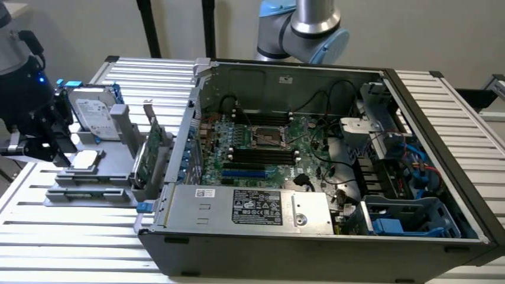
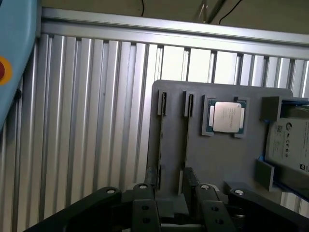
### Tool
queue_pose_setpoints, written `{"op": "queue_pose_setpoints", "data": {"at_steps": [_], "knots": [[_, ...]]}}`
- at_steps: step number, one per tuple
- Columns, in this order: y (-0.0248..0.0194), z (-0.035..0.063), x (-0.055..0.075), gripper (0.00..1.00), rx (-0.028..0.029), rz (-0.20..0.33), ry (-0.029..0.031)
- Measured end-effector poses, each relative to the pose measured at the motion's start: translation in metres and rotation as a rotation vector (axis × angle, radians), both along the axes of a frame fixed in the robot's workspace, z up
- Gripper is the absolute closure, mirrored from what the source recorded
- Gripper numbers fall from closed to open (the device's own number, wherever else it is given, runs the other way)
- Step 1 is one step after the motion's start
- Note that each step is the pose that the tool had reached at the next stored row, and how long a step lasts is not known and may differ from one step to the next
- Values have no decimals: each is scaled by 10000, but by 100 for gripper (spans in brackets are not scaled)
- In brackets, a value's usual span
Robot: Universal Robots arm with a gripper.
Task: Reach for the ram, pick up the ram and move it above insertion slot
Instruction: 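Pick up the ram and move it above insertion slot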
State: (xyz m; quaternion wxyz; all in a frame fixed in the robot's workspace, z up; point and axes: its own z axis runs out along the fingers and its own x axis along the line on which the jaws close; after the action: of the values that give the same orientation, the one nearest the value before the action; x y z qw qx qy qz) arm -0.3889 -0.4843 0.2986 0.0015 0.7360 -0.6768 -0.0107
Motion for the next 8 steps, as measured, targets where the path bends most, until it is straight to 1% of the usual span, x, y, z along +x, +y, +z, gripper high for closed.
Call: {"op": "queue_pose_setpoints", "data": {"at_steps": [8], "knots": [[-1, -144, 0, 64, 0, -26, 0]]}}
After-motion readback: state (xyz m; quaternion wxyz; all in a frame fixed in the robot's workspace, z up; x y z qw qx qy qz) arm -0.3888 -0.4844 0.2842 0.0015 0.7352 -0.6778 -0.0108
